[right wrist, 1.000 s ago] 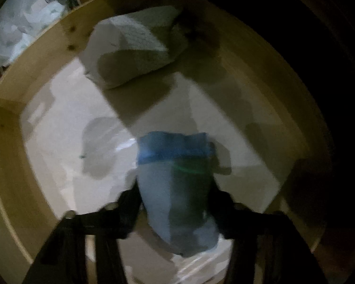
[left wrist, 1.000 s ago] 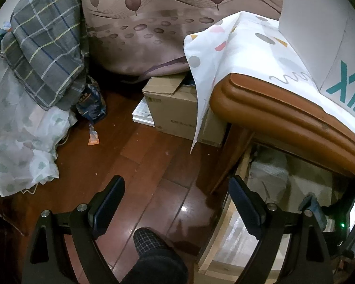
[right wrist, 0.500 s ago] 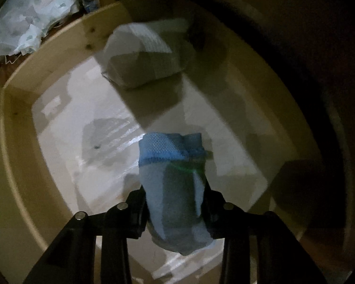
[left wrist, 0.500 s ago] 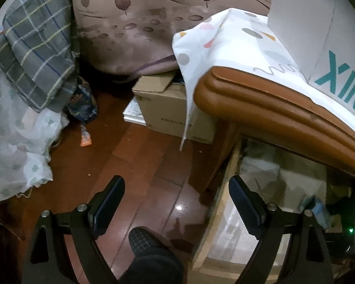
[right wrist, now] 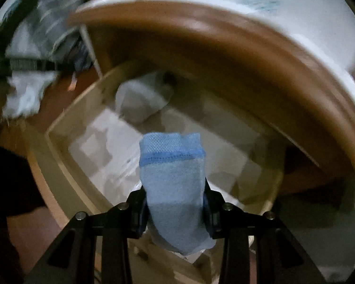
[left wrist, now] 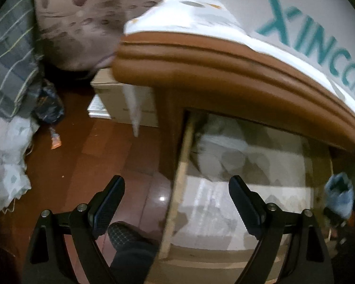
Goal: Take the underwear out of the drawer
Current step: 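Grasp the light blue sock with the right gripper and lift it out, then reach the left gripper into the drawer and grasp the white hexagon-patterned cloth while the right gripper holds the sock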
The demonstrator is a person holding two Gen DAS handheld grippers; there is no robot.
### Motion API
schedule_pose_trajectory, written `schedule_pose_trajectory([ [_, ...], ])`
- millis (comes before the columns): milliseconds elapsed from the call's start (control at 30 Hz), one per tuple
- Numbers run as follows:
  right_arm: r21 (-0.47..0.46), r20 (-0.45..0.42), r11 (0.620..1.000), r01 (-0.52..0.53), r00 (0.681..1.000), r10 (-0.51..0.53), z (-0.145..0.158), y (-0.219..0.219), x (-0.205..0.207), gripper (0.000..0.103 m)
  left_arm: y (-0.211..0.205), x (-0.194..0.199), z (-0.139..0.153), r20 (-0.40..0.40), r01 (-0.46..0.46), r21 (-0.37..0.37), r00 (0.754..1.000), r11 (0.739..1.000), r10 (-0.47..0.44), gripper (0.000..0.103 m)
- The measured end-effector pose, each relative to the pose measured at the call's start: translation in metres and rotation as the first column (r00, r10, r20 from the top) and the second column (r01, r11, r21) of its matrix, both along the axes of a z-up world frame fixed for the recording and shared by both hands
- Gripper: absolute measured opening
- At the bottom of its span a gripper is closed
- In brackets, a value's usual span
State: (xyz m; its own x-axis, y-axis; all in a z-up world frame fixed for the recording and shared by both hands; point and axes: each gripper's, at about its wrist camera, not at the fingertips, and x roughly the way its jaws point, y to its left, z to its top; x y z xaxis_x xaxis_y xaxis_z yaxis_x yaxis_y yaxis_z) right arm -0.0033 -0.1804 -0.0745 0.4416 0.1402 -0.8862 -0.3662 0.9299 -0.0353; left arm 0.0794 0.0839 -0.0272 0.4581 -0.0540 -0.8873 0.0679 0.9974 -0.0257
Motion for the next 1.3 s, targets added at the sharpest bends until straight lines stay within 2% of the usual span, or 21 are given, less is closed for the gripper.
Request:
schedule_pose_trajectory([
  [100,0.046,0.051,0.994,0.097,0.994,-0.1,0.011,-0.02,-0.012,0.037,-0.013,-0.003,-0.006,-0.014,0.026,-0.014,1.0,1.0,-0.026,0.087],
  [200,0.053,0.107,0.983,0.173,0.978,-0.178,0.014,-0.039,-0.024,0.037,-0.02,-0.003,-0.011,-0.019,0.017,-0.035,1.0,0.999,-0.017,0.087],
  [333,0.075,0.164,0.958,0.277,0.944,-0.286,0.026,-0.062,-0.033,0.037,-0.025,-0.002,-0.019,-0.03,-0.004,-0.041,1.0,0.999,0.003,0.087],
  [400,0.104,0.184,0.935,0.338,0.917,-0.353,0.036,-0.078,-0.041,0.037,-0.033,-0.003,-0.022,-0.027,0.02,-0.022,0.999,1.0,-0.021,0.087],
  [533,0.169,0.248,0.862,0.477,0.826,-0.506,0.055,-0.119,-0.055,0.037,-0.049,-0.005,-0.029,-0.032,0.097,0.009,0.995,0.995,-0.097,0.087],
  [733,0.186,0.406,0.788,0.587,0.684,-0.605,0.088,-0.151,-0.074,0.037,-0.072,0.0,-0.039,-0.059,0.211,0.028,0.976,0.977,-0.21,0.087],
  [833,0.215,0.412,0.759,0.614,0.647,-0.641,0.091,-0.164,-0.079,0.037,-0.087,0.005,-0.044,-0.083,0.273,0.076,0.96,0.959,-0.267,0.088],
  [1033,0.254,0.382,0.729,0.635,0.627,-0.679,0.088,-0.179,-0.078,0.037,-0.107,0.008,-0.062,-0.117,0.407,0.213,0.913,0.888,-0.391,0.088],
  [1167,0.283,0.356,0.721,0.632,0.629,-0.691,0.086,-0.183,-0.079,0.037,-0.115,0.008,-0.073,-0.145,0.463,0.281,0.886,0.841,-0.44,0.086],
  [1233,0.294,0.346,0.719,0.63,0.632,-0.694,0.085,-0.183,-0.078,0.037,-0.121,0.005,-0.074,-0.147,0.512,0.334,0.858,0.792,-0.492,0.086],
  [1300,0.295,0.343,0.721,0.627,0.635,-0.692,0.084,-0.183,-0.077,0.037,-0.129,0.0,-0.079,-0.16,0.561,0.417,0.82,0.715,-0.55,0.086],
])
